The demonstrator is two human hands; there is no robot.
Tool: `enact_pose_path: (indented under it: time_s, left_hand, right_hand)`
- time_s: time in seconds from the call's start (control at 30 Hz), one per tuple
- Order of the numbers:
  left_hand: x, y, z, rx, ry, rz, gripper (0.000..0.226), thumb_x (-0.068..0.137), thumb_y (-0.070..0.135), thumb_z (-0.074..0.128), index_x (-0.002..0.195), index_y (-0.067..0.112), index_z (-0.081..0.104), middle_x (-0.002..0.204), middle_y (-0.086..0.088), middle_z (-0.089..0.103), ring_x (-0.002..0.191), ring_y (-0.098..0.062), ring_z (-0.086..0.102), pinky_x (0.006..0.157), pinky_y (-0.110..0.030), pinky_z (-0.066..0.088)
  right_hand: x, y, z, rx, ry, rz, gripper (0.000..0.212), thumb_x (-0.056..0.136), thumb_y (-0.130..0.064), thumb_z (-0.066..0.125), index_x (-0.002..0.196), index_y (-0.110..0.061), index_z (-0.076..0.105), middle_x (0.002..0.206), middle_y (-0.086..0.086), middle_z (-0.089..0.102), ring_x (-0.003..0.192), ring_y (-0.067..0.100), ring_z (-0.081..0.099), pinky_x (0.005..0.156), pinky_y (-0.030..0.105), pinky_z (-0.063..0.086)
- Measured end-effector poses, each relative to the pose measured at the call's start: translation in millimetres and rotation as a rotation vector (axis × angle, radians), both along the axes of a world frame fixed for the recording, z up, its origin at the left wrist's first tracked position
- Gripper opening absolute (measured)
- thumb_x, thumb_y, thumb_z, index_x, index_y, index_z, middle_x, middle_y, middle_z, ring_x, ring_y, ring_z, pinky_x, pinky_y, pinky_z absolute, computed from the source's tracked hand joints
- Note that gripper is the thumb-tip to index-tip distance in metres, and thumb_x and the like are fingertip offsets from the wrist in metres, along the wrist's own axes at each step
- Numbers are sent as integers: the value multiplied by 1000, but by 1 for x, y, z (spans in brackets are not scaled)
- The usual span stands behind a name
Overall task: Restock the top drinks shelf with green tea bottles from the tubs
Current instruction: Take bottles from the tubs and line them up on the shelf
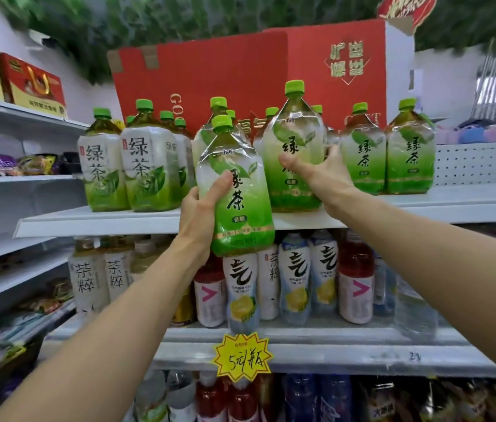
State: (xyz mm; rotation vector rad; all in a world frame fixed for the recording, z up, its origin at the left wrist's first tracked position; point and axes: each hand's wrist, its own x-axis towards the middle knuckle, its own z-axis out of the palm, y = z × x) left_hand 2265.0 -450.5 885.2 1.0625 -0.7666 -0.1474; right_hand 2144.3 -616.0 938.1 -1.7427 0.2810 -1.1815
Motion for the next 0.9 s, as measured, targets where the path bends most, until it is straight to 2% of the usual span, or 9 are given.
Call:
enact_pose_path:
  time_s: [0.17,0.37,0.47,0.53,0.63,0.67,0.73,0.8,0.9]
  left_hand:
    - [9,-4,-5,-54,38,-11,89,59,58,85,129,9,62,115,-11,74,105,-31,72,94,-54,56]
    - [5,-5,1,-45,85,-52,75,69,49,82,128,8,62,110,-13,76,98,-31,75,90,-54,59]
    - [1,-5,4,-39,94,-53,79,66,52,83,129,9,61,111,-11,76,98,-30,75,90,-52,59]
    - [1,-6,3,-26,81,-54,84,62,55,85,130,11,61,112,-10,76,99,-29,75,90,-51,59]
    - [2,-7,2,-31,77,-55,80,65,53,83,130,12,61,112,-9,76,99,-28,75,90,-52,59]
    - [2,-6,2,-29,77,-49,79,66,53,83,129,12,61,112,-9,76,99,-28,75,91,-52,59]
    - [-2,-6,2,-34,74,-18,80,64,55,84,128,12,62,111,-8,76,99,-27,75,91,-51,59]
    - [-9,-6,-1,-57,62,7,85,59,56,85,127,10,63,112,-10,75,99,-28,74,90,-50,59]
    - [-27,-8,-14,-110,61,-67,83,62,52,84,129,8,62,116,-17,73,100,-35,73,85,-52,60]
  right_hand:
    - [23,-7,4,21,54,-7,112,68,-58,82,149,-11,19,148,13,40,134,30,42,112,47,35]
    - [28,-12,4,11,105,-5,111,72,-56,79,153,-12,16,153,13,35,138,32,38,112,46,32]
    - [27,-11,6,8,148,-14,113,71,-60,78,153,-15,16,152,11,38,136,30,41,114,46,34]
    - [25,-12,5,10,220,-24,112,70,-65,76,152,-16,18,149,12,41,135,31,42,114,51,35]
    - [20,-8,-12,-70,310,-179,106,79,-63,68,154,-12,14,154,14,32,141,32,34,117,53,29]
    - [15,-2,-20,-129,256,-284,98,84,-57,66,153,-9,16,152,13,32,141,30,32,117,51,28]
    - [1,18,-35,-257,-9,-390,72,92,-45,63,146,-10,31,138,9,41,131,25,39,112,44,35]
    - [-14,40,-44,-323,-117,-229,63,89,-48,66,135,-12,42,120,4,51,112,21,51,98,37,46]
    - [-26,62,-52,-281,141,81,88,72,-61,76,139,-16,41,117,0,60,105,14,61,89,30,53]
